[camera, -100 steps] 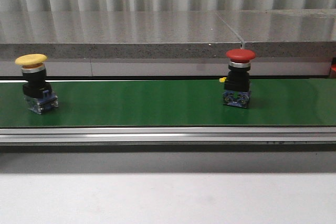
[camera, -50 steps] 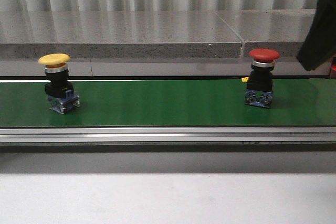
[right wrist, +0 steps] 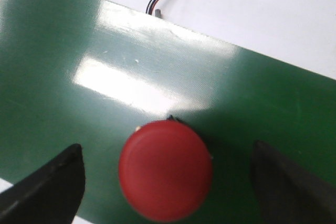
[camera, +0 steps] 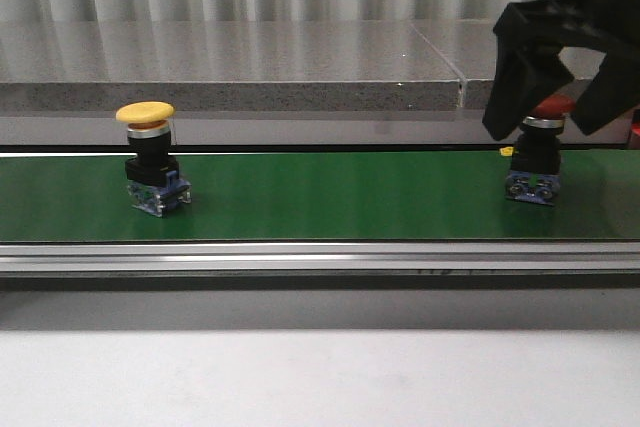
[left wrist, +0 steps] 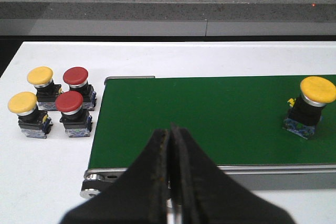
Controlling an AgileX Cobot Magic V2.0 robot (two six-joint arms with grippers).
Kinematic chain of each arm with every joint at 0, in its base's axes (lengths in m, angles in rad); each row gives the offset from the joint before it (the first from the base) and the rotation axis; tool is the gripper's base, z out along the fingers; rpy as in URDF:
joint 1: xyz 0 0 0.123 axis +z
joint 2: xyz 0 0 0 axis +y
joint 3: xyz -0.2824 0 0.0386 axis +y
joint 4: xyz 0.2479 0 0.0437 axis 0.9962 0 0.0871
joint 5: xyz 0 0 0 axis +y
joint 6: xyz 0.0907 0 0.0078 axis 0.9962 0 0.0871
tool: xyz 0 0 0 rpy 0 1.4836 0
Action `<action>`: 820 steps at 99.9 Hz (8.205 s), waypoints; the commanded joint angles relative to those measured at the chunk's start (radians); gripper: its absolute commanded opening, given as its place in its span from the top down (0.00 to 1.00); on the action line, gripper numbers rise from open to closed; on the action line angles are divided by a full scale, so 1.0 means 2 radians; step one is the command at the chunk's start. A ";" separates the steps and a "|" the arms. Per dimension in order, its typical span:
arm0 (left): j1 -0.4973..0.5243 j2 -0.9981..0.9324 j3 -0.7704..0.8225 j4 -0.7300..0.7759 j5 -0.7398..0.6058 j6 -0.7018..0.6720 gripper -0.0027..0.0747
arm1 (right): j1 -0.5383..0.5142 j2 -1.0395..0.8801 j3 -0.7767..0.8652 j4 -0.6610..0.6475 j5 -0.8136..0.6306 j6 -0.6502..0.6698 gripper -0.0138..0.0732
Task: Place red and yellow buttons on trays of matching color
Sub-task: 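Grasp the red button off the belt with the right gripper, then carry the red button into the red tray and open the right gripper, then lower the right gripper onto the yellow button on the belt and grasp it, then carry the yellow button into the yellow tray and release it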
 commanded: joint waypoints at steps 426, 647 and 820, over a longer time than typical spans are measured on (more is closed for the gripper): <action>-0.004 0.002 -0.014 -0.006 -0.037 -0.001 0.99 | -0.097 -0.074 -0.046 0.011 0.219 -0.029 0.17; -0.004 0.002 -0.014 -0.006 -0.037 -0.001 0.99 | -0.448 -0.111 -0.028 -0.054 0.076 0.094 0.77; -0.004 0.002 -0.014 -0.006 -0.037 -0.001 0.99 | -0.450 0.105 -0.029 -0.028 -0.072 0.100 0.24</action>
